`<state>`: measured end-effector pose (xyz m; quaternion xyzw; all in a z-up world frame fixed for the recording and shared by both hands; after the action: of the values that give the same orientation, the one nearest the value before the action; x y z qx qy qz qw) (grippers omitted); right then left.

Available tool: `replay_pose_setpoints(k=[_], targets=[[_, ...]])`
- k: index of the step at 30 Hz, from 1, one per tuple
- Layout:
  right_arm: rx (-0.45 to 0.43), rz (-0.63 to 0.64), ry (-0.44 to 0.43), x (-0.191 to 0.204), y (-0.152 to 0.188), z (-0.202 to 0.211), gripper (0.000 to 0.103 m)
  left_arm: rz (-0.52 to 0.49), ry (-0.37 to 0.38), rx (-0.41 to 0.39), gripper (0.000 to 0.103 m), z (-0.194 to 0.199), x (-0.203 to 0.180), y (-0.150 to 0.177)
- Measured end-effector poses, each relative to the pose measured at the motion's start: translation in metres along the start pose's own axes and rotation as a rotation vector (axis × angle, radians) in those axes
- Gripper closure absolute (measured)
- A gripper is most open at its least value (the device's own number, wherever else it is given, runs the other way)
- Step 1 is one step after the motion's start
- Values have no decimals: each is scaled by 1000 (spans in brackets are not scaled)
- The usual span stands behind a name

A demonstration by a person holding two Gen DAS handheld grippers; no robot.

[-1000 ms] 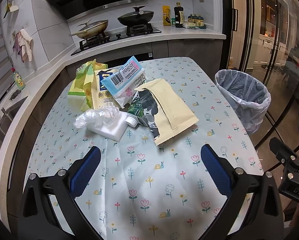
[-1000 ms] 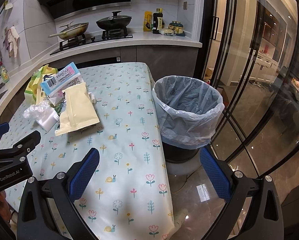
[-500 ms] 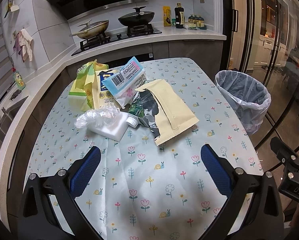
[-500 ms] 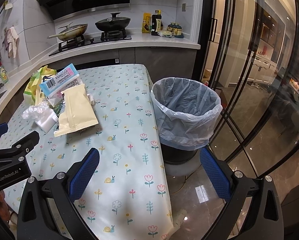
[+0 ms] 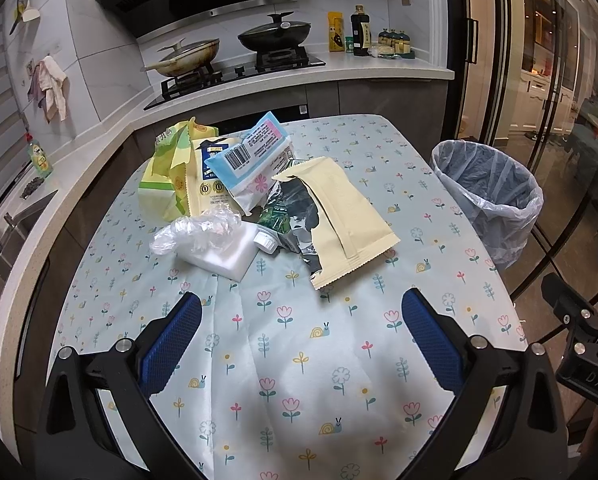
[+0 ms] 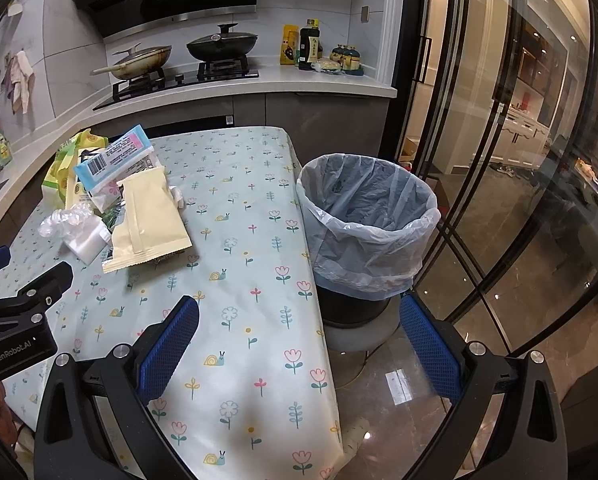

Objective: Collect trash

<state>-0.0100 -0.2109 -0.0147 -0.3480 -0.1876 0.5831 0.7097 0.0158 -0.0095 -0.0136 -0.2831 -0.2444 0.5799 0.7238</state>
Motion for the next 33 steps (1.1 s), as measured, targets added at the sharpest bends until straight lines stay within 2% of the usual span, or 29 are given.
replay_pose_setpoints(k=[9, 21, 26, 33], targets=[[-20, 1, 22, 1, -1, 1, 7, 5, 0, 3, 7, 0, 1, 1], [4, 12, -14, 6, -2, -5, 7, 3, 10, -8, 8, -2, 0, -3], [10, 19, -21, 10, -2, -7, 7, 35, 17, -35, 8, -2, 4, -3], [14, 40, -50, 26, -6, -13, 7, 63, 21, 1, 7, -11, 19, -3]])
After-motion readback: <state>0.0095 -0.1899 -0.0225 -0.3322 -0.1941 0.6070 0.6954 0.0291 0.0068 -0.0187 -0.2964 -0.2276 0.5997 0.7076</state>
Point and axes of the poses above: each gripper's, at about its wrist camera, not at the fingertips, and z roughly against the way its jaws point, x to its left, y to its underside, the point moved 2 cm from there along -z, roughly the way its jaws point, and after that the axes turned 8 degrees about y, right-handed, at the moved point
